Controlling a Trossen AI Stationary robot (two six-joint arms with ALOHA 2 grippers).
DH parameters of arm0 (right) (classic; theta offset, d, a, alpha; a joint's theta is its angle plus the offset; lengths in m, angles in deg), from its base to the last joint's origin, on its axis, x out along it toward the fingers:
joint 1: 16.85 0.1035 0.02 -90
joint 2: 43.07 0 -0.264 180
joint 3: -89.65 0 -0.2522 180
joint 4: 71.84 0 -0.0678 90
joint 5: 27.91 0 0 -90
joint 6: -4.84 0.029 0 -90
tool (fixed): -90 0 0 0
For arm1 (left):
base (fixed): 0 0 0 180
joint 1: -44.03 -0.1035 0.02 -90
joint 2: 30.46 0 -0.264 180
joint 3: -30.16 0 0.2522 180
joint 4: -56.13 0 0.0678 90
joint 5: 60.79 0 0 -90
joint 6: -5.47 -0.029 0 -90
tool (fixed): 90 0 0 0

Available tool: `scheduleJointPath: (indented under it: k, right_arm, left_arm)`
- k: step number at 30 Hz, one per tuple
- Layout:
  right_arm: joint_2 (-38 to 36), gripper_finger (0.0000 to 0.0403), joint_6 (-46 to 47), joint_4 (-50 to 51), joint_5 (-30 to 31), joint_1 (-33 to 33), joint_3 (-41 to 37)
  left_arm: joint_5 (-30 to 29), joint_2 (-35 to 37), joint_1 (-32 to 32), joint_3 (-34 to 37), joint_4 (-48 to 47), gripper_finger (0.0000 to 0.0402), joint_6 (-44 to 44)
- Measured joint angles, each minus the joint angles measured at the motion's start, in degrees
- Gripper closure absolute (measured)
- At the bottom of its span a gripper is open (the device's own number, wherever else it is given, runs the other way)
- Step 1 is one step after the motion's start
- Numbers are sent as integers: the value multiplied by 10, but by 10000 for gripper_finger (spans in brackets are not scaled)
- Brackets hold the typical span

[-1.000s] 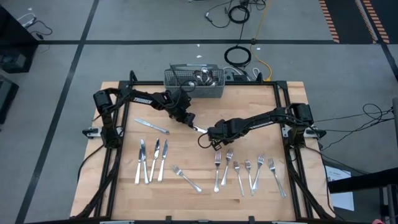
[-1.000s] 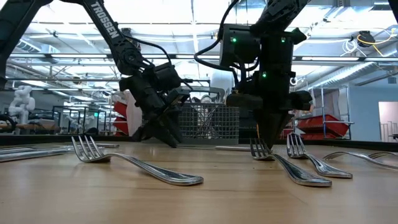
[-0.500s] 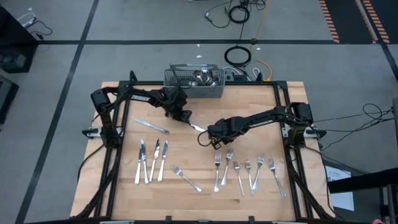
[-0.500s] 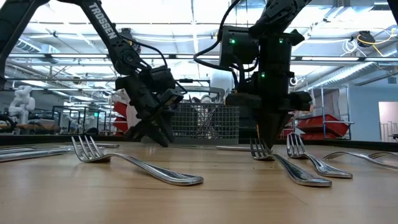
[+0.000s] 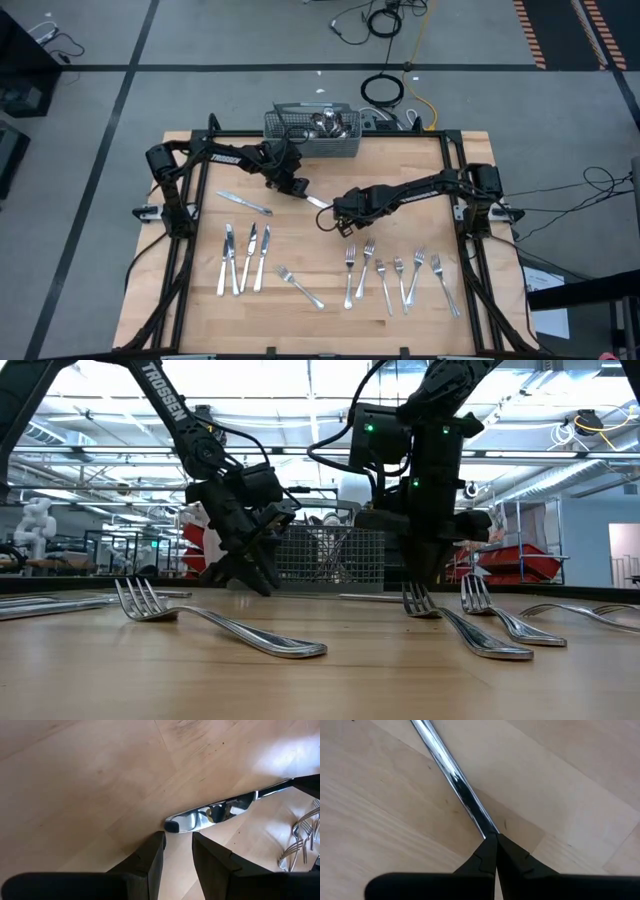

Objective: Sort silverware
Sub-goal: Put the silver knife into the gray utensil holder

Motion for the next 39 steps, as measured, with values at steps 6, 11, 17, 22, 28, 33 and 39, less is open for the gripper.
scheduleJointPath:
  k: [6,11,17,22,28,33,39]
  right_arm:
    - [0,403,0,0,6,2,0]
    - [0,403,-5,0,6,2,0]
    - [0,403,-15,1,7,2,0]
    - [0,403,-16,1,7,2,0]
    - [0,403,-20,2,7,2,0]
    - [0,403,-25,2,7,2,0]
    - [0,403,-30,1,9,2,0]
  left_arm:
    - [-1,0,-2,0,9,285,14]
    - [-8,0,0,0,10,285,12]
    - [-17,0,-1,0,12,285,11]
    - [-39,1,-5,-1,6,285,13]
    - [-35,1,-22,-1,-1,285,12]
    - [-24,0,-36,-1,0,285,16]
    - [-23,0,-27,-1,-3,285,12]
